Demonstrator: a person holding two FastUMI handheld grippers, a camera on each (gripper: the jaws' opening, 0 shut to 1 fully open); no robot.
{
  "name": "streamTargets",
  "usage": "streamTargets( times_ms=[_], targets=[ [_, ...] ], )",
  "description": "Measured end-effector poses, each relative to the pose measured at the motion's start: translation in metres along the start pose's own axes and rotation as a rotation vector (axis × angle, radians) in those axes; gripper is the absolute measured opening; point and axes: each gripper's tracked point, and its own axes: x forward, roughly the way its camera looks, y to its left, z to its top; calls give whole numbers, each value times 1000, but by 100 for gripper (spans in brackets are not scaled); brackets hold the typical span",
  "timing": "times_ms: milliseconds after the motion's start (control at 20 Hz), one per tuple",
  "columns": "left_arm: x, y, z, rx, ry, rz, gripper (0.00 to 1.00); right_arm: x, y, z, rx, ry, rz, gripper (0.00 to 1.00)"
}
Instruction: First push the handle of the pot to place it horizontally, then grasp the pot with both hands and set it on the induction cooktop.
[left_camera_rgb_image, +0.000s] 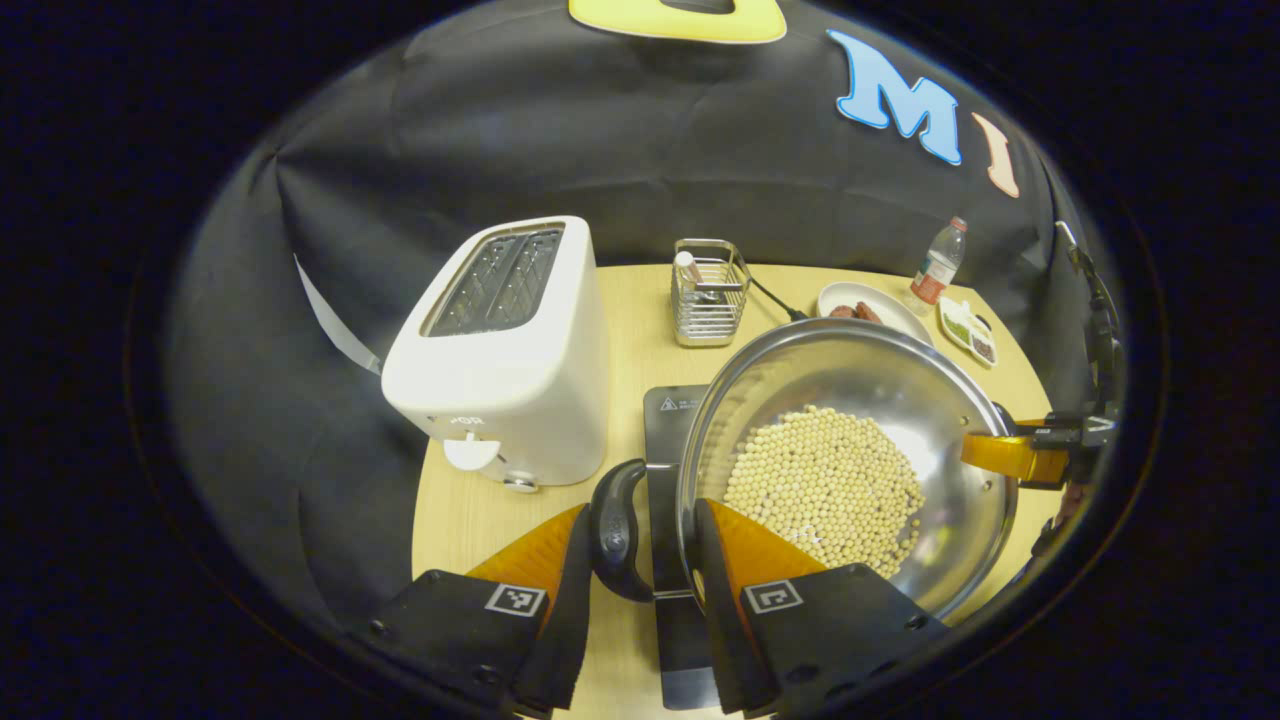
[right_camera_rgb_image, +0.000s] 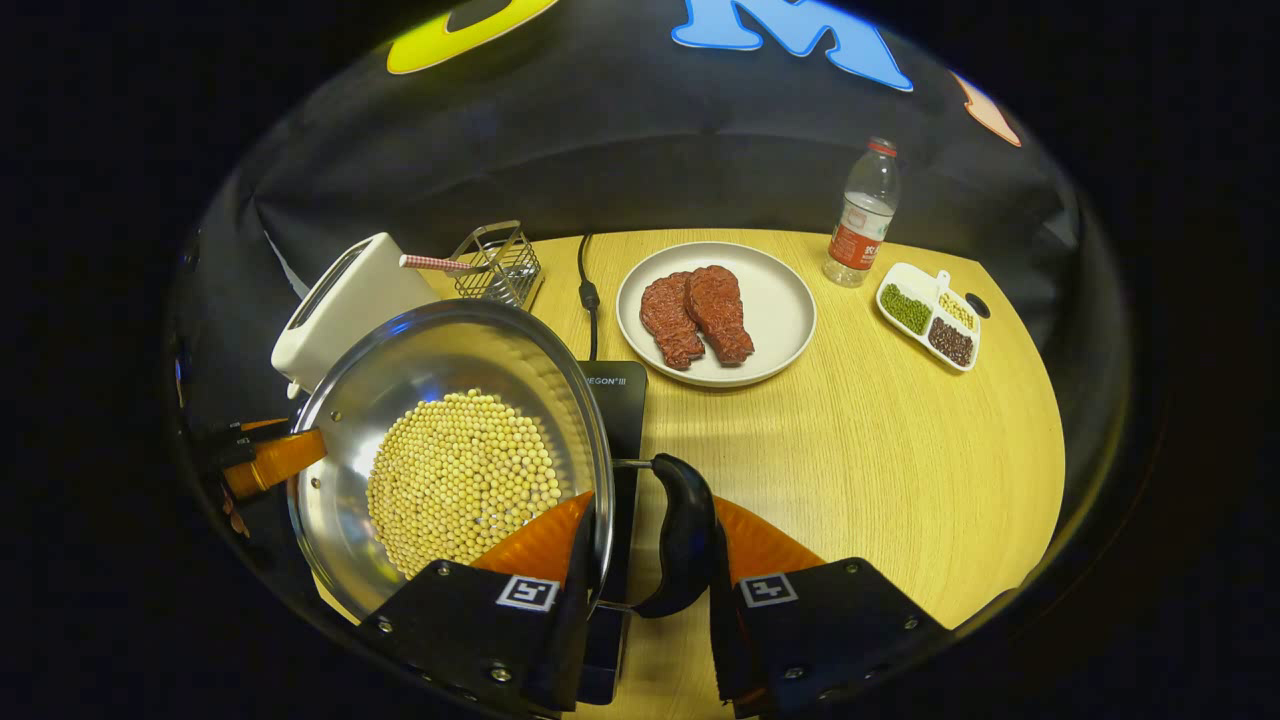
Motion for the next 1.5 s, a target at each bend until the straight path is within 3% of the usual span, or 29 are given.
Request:
streamTargets(
  times_ms=[400, 600, 650, 700, 750, 800, 850, 950, 1050, 1100, 1150, 1200, 1500],
  targets=[
    [6, 1, -2, 1, -10, -12, 58, 8, 1, -7, 28, -7, -9, 51],
    [3, 4, 1, -60, -74, 3, 68, 10, 3, -2, 20, -32, 11, 48],
    [-1, 7, 4, -71, -99, 16, 68, 8, 4, -3, 3, -31, 22, 57],
    [-7, 10, 4, -94, -121, 29, 84, 4, 2, 0, -9, -42, 24, 55],
    [-15, 15, 7, -100, -155, 57, 72, -3, -1, 4, -14, -63, 20, 55],
    [-26, 21, 10, -100, -188, 81, 86, -11, -3, 7, -14, -88, 19, 71],
    [-38, 21, 13, -96, -218, 92, 82, -21, -7, 12, -12, -115, 18, 74],
    [-64, 12, 18, -103, -272, 107, 88, -46, -18, 21, -9, -178, 8, 83],
    [-93, -11, 24, -146, -332, 93, 89, -72, -30, 27, -8, -241, 3, 88],
    [-106, -27, 28, -168, -359, 72, 89, -86, -37, 30, -2, -274, 0, 85],
    [-119, -43, 32, -182, -384, 52, 89, -102, -44, 33, 3, -310, 0, 93],
    [-133, -60, 38, -189, -411, 40, 89, -118, -51, 37, 10, -347, 2, 94],
    [-225, -168, 89, -95, -642, 12, 92, -236, -108, 65, 25, -612, -4, 94]
  ],
)
